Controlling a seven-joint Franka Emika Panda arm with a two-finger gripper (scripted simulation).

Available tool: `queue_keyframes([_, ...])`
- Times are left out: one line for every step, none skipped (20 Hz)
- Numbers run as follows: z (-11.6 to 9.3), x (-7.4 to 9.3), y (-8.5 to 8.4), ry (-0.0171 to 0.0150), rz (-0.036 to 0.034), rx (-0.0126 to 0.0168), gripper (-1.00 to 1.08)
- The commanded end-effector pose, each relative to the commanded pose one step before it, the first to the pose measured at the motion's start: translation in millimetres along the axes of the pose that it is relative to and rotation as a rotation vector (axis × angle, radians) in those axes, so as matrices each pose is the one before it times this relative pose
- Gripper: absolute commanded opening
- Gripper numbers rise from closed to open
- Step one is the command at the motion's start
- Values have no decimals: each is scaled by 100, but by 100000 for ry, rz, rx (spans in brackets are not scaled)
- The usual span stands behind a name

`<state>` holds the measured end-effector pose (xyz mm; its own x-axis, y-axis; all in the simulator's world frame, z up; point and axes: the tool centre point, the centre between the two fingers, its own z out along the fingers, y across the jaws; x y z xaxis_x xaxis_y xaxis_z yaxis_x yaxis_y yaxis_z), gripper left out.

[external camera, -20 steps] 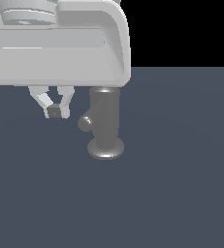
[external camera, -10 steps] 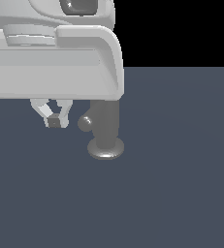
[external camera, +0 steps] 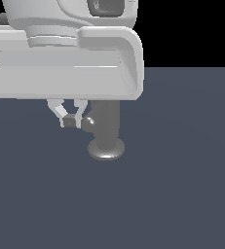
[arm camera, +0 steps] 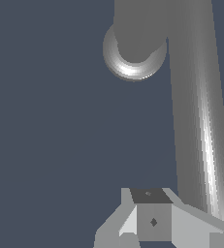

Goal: Turn on the faucet by rotating a designated handle.

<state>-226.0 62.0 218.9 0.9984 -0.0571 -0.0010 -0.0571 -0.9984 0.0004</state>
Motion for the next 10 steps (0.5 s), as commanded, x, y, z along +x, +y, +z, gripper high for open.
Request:
queue_keyframes([4,308,1463,96,824,84,-100])
queue_keyframes([0,76,453,0,0,0,-100])
queue_keyframes([0,76,453,0,0,0,-100])
queue_keyframes([0,76,453,0,0,0,-100])
queue_keyframes([0,77,453,0,0,0,-100])
queue_keyframes([0,77,453,0,0,0,-100])
queue_keyframes([0,77,452,0,0,0,-100])
queue_keyframes([0,77,452,0,0,0,-100])
queue_keyframes([0,77,452,0,0,0,-100])
queue_keyframes([9,82,448,-20,15,-42,-100])
